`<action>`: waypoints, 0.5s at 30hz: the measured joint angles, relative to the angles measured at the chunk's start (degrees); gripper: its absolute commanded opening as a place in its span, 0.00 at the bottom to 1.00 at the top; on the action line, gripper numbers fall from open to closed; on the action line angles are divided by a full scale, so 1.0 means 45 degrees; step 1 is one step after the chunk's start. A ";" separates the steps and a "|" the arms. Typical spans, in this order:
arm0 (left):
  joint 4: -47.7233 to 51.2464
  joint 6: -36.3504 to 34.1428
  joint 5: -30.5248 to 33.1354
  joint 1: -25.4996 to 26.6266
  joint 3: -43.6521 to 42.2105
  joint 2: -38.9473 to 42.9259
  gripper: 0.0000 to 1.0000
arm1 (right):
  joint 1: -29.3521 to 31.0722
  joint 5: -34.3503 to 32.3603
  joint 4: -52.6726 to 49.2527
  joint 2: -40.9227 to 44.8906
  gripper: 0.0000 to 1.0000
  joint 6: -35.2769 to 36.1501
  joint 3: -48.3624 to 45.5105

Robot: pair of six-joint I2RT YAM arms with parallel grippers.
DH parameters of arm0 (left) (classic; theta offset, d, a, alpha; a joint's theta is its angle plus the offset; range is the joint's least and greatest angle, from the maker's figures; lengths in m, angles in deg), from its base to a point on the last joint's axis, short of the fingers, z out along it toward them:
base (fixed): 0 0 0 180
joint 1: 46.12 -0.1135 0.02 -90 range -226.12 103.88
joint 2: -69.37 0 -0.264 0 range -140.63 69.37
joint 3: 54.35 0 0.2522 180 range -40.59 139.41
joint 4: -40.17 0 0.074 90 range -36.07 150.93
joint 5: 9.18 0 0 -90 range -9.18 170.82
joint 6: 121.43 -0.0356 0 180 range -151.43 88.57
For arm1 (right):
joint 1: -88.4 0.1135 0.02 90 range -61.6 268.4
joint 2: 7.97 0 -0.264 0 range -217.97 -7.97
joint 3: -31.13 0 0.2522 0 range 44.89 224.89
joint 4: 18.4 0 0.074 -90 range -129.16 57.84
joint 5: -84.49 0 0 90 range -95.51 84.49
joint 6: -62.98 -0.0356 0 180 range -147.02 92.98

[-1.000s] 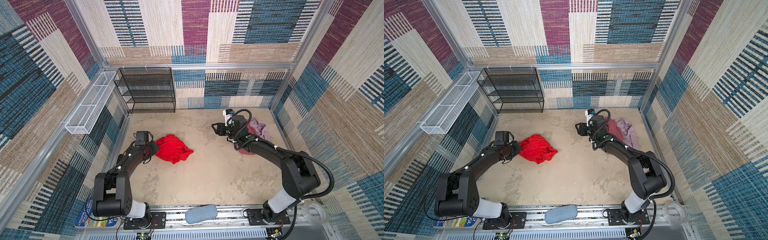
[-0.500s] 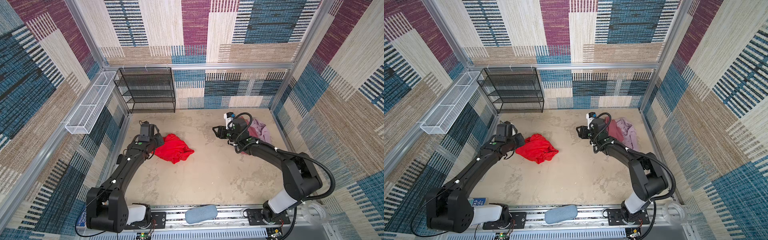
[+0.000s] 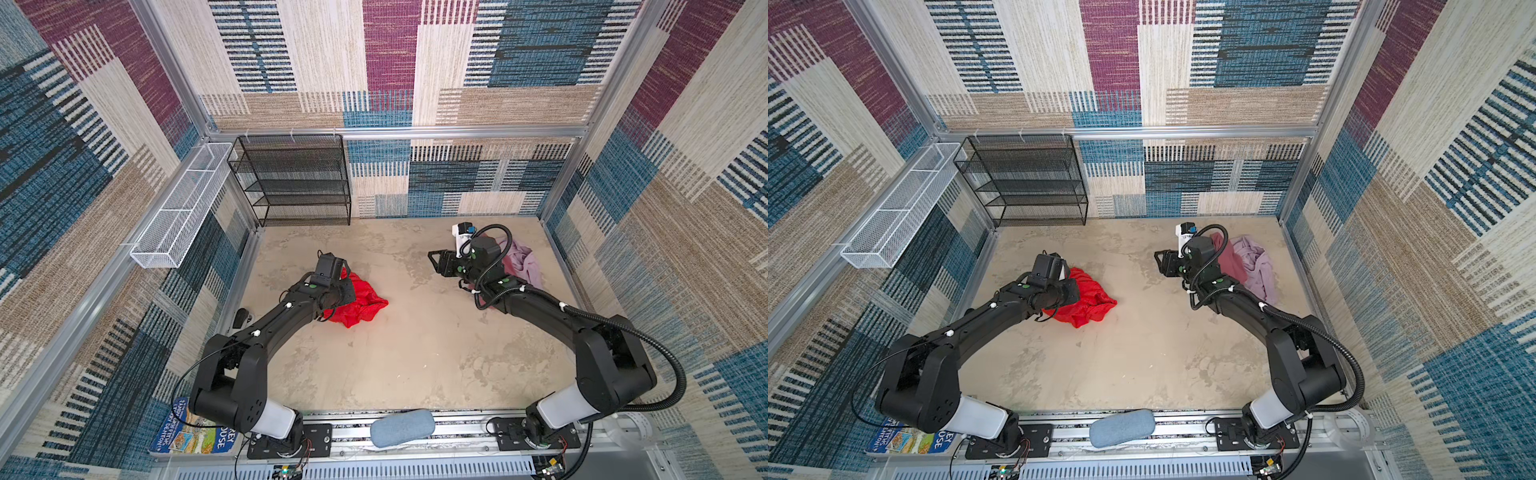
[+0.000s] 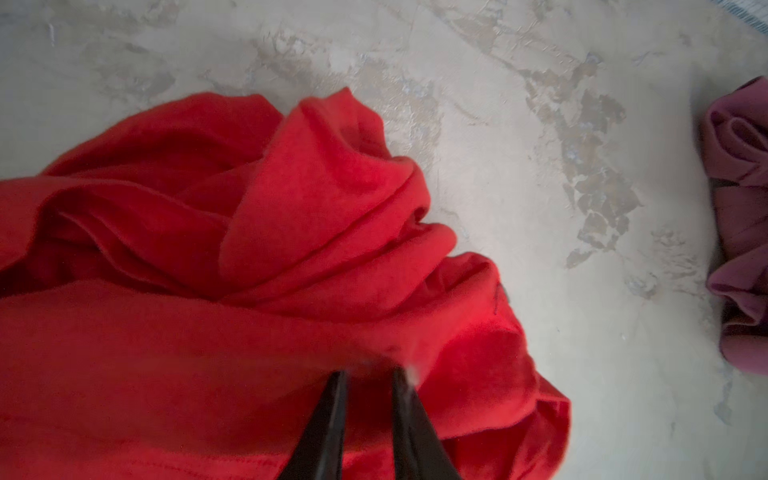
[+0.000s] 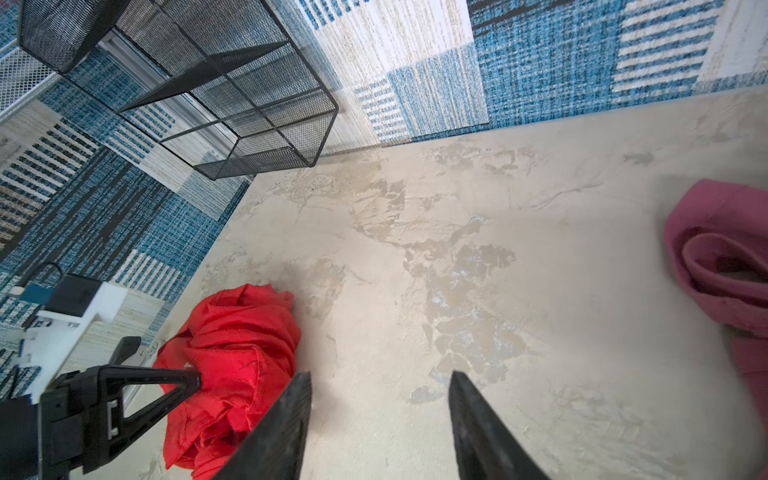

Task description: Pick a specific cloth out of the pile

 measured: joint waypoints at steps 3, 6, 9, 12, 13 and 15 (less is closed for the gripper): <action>-0.0117 0.0257 -0.0044 0.0044 -0.0243 -0.0204 0.23 | 0.0000 -0.0029 -0.0029 0.0117 0.56 0.0000 -0.0039; -0.0287 0.0486 -0.0029 0.0034 -0.0374 -0.0379 0.22 | 0.0000 -0.0029 -0.0024 0.0194 0.56 0.0000 -0.0112; -0.0466 0.0602 0.0010 0.0000 -0.0408 -0.0568 0.22 | 0.0000 -0.0029 -0.0029 0.0219 0.56 0.0000 -0.0112; -0.0549 0.0641 0.0121 -0.0078 -0.0408 -0.0797 0.21 | 0.0000 -0.0029 -0.0029 0.0306 0.57 -0.0005 -0.0112; -0.0559 0.0641 0.0175 -0.0146 -0.0408 -0.0869 0.21 | 0.0000 -0.0029 -0.0029 0.0345 0.57 -0.0005 -0.0126; -0.0554 0.0646 0.0248 -0.0335 -0.0393 -0.1020 0.21 | 0.0000 -0.0034 -0.0029 0.0369 0.57 -0.0005 -0.0131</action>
